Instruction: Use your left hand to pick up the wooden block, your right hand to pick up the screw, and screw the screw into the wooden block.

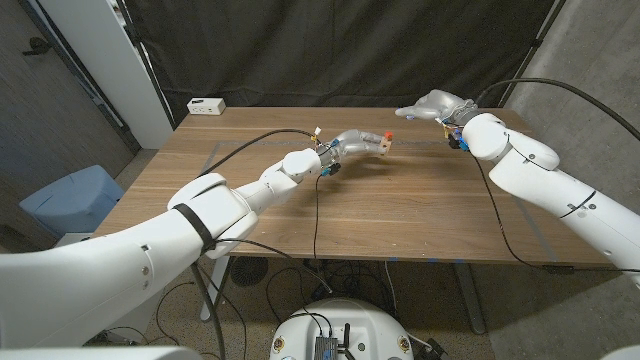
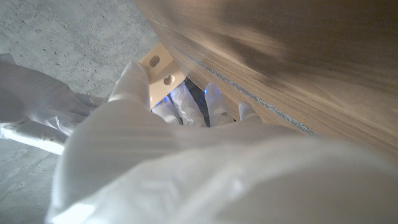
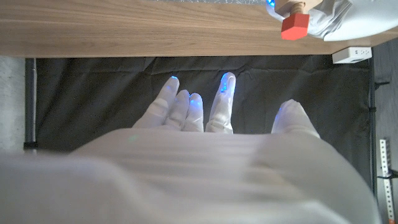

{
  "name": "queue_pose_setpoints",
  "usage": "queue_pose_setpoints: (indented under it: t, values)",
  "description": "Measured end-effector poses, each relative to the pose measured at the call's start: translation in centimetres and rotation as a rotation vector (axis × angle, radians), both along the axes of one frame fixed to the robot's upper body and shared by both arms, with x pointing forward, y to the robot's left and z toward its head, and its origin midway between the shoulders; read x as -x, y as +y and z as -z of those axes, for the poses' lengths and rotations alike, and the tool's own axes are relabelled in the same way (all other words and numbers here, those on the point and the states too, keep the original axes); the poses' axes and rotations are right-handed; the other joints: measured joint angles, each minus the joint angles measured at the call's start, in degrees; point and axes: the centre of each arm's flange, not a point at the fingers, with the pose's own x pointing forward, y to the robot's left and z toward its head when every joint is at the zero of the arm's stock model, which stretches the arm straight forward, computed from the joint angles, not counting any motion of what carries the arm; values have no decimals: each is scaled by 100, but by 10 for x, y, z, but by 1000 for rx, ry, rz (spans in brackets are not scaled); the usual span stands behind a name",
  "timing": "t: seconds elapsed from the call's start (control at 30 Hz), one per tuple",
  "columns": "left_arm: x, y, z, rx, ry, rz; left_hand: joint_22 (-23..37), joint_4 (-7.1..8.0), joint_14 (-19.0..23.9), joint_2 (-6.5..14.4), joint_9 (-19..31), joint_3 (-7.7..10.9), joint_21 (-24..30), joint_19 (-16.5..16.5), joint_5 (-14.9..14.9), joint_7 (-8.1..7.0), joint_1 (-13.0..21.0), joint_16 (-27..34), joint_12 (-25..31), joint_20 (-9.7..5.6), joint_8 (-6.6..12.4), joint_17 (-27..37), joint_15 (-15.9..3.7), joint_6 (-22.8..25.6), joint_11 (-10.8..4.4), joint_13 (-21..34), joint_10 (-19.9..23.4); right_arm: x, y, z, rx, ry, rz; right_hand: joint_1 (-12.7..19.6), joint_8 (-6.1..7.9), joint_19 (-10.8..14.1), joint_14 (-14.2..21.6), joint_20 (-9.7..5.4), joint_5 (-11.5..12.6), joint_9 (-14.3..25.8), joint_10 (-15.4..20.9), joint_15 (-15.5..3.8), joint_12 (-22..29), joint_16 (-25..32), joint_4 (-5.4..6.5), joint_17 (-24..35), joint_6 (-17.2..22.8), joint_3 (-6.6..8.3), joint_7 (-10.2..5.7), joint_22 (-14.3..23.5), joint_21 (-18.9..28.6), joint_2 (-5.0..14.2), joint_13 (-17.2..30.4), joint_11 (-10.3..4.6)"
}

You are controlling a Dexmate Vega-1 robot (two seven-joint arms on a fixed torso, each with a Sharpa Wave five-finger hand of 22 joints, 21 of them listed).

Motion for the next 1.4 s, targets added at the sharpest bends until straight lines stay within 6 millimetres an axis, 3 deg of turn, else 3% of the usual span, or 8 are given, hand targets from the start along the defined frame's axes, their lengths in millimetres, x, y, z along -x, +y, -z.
queue_pose_setpoints:
  t: [0.43,0.7,0.87,1.4]
  values:
    - [-2,-1,-8,36,4,-17,0,0,0,0,0,0,0,0,-1,1,0,0,0,0,-9,0,0,-2,0,0,0,-3,-13,14,-209,-39,-57,-14,-103,-55,-33,54,-26,-14,-31,32,-35,-24,-24,1,-127,24,22,-1,-29,14,-1,30]
    - [1,-3,-13,55,-7,-7,0,0,0,3,-1,0,0,0,-5,1,-3,0,0,0,1,-1,0,-21,0,0,0,-5,-21,25,-334,-50,-104,-68,-387,-383,-270,253,-26,-14,-245,204,-84,-146,-48,1,-474,0,103,-16,-87,68,27,106]
    - [4,-6,-17,64,-24,8,0,0,0,26,-3,0,0,0,-5,2,-27,0,0,0,1,-1,0,-22,0,0,0,-6,-23,30,-395,-55,-138,-127,-530,-700,-496,242,-26,-14,-421,307,-117,-190,-53,1,-584,-40,114,-16,-129,127,27,152]
    - [14,-9,-24,100,-79,54,0,30,0,40,-1,-3,0,0,-6,25,-40,0,0,0,1,-1,0,-18,0,0,0,-7,-27,44,-584,-65,-240,-236,-852,-1199,-1018,336,-26,-14,-955,515,-224,-272,-77,2,-867,-64,225,-16,-132,158,-17,252]
